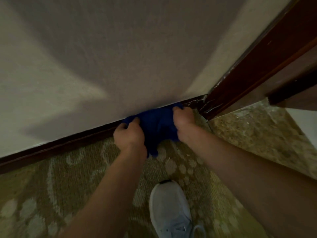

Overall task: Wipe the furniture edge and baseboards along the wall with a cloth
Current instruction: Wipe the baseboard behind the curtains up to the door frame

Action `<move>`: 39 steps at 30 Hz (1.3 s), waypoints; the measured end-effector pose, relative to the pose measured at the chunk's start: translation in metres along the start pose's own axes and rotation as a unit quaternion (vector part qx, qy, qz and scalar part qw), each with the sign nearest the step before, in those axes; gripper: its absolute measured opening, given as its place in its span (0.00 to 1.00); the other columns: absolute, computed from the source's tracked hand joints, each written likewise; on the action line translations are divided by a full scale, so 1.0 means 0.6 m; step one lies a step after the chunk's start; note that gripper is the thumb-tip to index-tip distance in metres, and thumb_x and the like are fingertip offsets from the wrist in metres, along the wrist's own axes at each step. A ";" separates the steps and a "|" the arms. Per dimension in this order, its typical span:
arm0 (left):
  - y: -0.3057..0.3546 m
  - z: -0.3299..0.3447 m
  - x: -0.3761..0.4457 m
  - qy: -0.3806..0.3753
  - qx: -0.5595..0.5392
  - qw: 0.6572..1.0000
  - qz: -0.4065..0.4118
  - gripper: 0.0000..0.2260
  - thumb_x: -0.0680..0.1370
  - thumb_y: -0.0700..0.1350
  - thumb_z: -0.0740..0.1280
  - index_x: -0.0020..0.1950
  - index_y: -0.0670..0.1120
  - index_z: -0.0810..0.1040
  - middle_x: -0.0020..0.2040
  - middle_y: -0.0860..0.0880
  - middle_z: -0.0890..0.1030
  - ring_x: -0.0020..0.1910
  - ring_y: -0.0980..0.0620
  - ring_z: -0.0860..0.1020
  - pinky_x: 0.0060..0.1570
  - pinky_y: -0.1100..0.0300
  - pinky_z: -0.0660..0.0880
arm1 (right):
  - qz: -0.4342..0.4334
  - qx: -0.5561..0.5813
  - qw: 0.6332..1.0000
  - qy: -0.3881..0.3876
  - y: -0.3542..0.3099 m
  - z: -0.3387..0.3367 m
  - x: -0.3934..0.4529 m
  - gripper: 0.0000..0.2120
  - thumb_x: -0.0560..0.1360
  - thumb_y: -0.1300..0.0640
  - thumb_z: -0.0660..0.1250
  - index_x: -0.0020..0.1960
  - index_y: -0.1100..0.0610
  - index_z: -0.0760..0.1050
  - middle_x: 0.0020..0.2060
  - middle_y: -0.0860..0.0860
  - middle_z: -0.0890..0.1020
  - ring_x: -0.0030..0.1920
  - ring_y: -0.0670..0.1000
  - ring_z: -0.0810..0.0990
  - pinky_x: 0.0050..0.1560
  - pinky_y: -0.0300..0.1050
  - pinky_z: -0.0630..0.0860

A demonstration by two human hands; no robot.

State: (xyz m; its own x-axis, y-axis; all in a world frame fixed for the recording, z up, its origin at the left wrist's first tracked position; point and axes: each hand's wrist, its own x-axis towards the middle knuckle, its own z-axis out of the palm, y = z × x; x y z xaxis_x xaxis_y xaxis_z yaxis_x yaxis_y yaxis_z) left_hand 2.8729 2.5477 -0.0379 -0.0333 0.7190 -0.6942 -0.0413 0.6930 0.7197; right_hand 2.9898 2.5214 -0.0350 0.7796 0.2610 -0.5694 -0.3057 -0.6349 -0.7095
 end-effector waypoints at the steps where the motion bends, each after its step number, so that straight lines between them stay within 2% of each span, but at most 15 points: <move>1: -0.004 -0.002 0.000 0.015 -0.006 1.000 0.008 0.05 0.77 0.42 0.68 0.41 0.46 0.78 0.44 0.46 0.82 0.49 0.44 0.81 0.54 0.48 0.79 | -0.006 -0.003 1.000 -0.003 0.000 0.001 -0.003 0.17 0.81 0.57 0.58 0.66 0.64 0.70 0.63 0.61 0.76 0.55 0.59 0.77 0.52 0.47 0.74; 3: -0.012 -0.026 0.005 0.075 -0.011 0.995 0.058 0.03 0.76 0.43 0.68 0.48 0.45 0.80 0.47 0.45 0.83 0.50 0.44 0.82 0.56 0.47 0.79 | -0.026 -0.043 0.998 -0.025 0.001 0.030 -0.036 0.17 0.81 0.57 0.57 0.66 0.65 0.71 0.65 0.62 0.75 0.60 0.60 0.76 0.53 0.46 0.70; 5: -0.013 -0.057 0.013 0.138 -0.023 0.987 0.083 0.08 0.76 0.43 0.67 0.54 0.45 0.79 0.49 0.47 0.81 0.51 0.45 0.81 0.55 0.51 0.78 | -0.029 -0.077 0.995 -0.065 0.012 0.070 -0.075 0.18 0.81 0.56 0.57 0.66 0.65 0.71 0.65 0.63 0.75 0.64 0.62 0.75 0.58 0.47 0.72; 8: -0.008 -0.065 0.024 0.151 -0.050 0.985 0.071 0.09 0.78 0.42 0.65 0.57 0.45 0.78 0.50 0.47 0.80 0.50 0.47 0.81 0.50 0.53 0.78 | -0.006 -0.069 0.990 -0.119 0.020 0.090 -0.086 0.18 0.81 0.54 0.56 0.66 0.63 0.69 0.63 0.61 0.76 0.61 0.62 0.76 0.61 0.52 0.75; 10: -0.007 -0.044 0.016 0.112 -0.031 0.992 0.058 0.08 0.78 0.41 0.66 0.56 0.44 0.78 0.51 0.46 0.81 0.50 0.46 0.81 0.51 0.53 0.78 | -0.019 -0.075 0.991 -0.113 0.015 0.067 -0.063 0.18 0.79 0.54 0.58 0.65 0.64 0.71 0.61 0.62 0.77 0.59 0.62 0.78 0.58 0.50 0.76; 13: -0.010 -0.009 0.001 0.031 -0.008 0.999 0.026 0.04 0.78 0.41 0.67 0.52 0.45 0.77 0.48 0.46 0.81 0.48 0.47 0.81 0.52 0.51 0.78 | -0.022 -0.038 0.999 -0.028 0.012 0.021 0.000 0.18 0.77 0.56 0.60 0.63 0.66 0.74 0.59 0.62 0.79 0.57 0.62 0.79 0.54 0.50 0.76; 16: -0.004 -0.002 0.003 -0.007 -0.026 1.000 -0.009 0.09 0.79 0.41 0.67 0.57 0.40 0.78 0.51 0.45 0.82 0.51 0.46 0.80 0.55 0.51 0.78 | 0.004 0.019 1.000 0.005 0.000 0.013 0.010 0.19 0.79 0.57 0.58 0.67 0.64 0.71 0.62 0.61 0.77 0.58 0.61 0.78 0.61 0.55 0.76; 19: -0.011 -0.009 0.009 0.027 -0.006 0.999 0.025 0.06 0.77 0.41 0.67 0.53 0.43 0.78 0.53 0.42 0.82 0.51 0.43 0.81 0.57 0.44 0.78 | -0.020 -0.029 0.999 -0.012 0.009 0.045 -0.023 0.19 0.81 0.56 0.55 0.69 0.64 0.68 0.66 0.62 0.74 0.64 0.62 0.75 0.61 0.49 0.71; 23: -0.036 -0.042 0.014 0.075 0.023 0.995 0.068 0.09 0.79 0.44 0.64 0.59 0.45 0.77 0.55 0.44 0.81 0.53 0.45 0.80 0.58 0.49 0.77 | -0.059 -0.081 0.990 -0.099 0.028 0.057 -0.047 0.18 0.81 0.55 0.55 0.68 0.62 0.68 0.64 0.60 0.75 0.62 0.60 0.75 0.61 0.47 0.72; 25: -0.044 -0.040 0.023 0.046 0.025 0.998 0.031 0.11 0.80 0.44 0.64 0.61 0.44 0.76 0.59 0.42 0.80 0.57 0.42 0.79 0.61 0.45 0.75 | -0.085 -0.106 0.987 -0.086 0.027 0.030 -0.017 0.17 0.80 0.55 0.57 0.65 0.63 0.71 0.61 0.60 0.77 0.61 0.61 0.76 0.64 0.52 0.73; 29: -0.045 0.012 0.003 -0.010 0.003 1.000 -0.015 0.16 0.81 0.43 0.63 0.68 0.42 0.73 0.63 0.43 0.78 0.59 0.42 0.78 0.62 0.43 0.75 | -0.085 -0.119 0.987 -0.060 0.023 -0.023 0.046 0.15 0.80 0.53 0.56 0.60 0.63 0.72 0.55 0.58 0.78 0.56 0.60 0.78 0.54 0.47 0.73; 32: -0.049 0.064 -0.022 -0.051 -0.018 0.998 -0.017 0.16 0.81 0.43 0.64 0.67 0.41 0.74 0.62 0.42 0.79 0.58 0.44 0.79 0.62 0.44 0.75 | -0.037 -0.043 0.998 -0.013 0.012 -0.054 0.085 0.19 0.78 0.53 0.58 0.65 0.61 0.70 0.59 0.60 0.77 0.58 0.62 0.77 0.62 0.58 0.75; 34: -0.049 0.099 -0.029 -0.079 -0.017 0.996 -0.029 0.20 0.80 0.45 0.65 0.71 0.41 0.71 0.66 0.42 0.76 0.62 0.43 0.77 0.64 0.44 0.73 | -0.012 0.000 0.999 0.033 0.004 -0.072 0.105 0.20 0.79 0.54 0.58 0.68 0.62 0.69 0.63 0.60 0.76 0.60 0.62 0.76 0.64 0.59 0.74; 36: -0.051 0.124 -0.027 -0.077 -0.006 0.996 -0.038 0.23 0.80 0.46 0.65 0.74 0.42 0.68 0.69 0.42 0.74 0.64 0.43 0.75 0.66 0.44 0.72 | -0.001 0.015 0.998 0.062 -0.004 -0.078 0.107 0.21 0.80 0.53 0.56 0.70 0.61 0.67 0.65 0.59 0.74 0.61 0.61 0.75 0.64 0.57 0.73; 39: -0.060 0.110 -0.015 -0.026 -0.025 0.999 -0.023 0.19 0.80 0.44 0.64 0.71 0.43 0.71 0.66 0.42 0.77 0.62 0.43 0.77 0.64 0.44 0.73 | -0.036 -0.068 0.996 0.040 -0.006 -0.057 0.075 0.20 0.81 0.52 0.54 0.71 0.59 0.66 0.66 0.57 0.74 0.62 0.61 0.74 0.64 0.52 0.72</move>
State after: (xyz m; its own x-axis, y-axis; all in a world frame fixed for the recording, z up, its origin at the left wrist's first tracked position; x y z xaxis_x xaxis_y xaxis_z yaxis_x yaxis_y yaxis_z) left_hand 2.9405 2.5199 -0.0572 0.0224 0.6886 -0.7248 -0.0918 0.7233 0.6844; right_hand 3.0443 2.5107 -0.0437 0.8400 0.2533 -0.4799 -0.1753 -0.7103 -0.6817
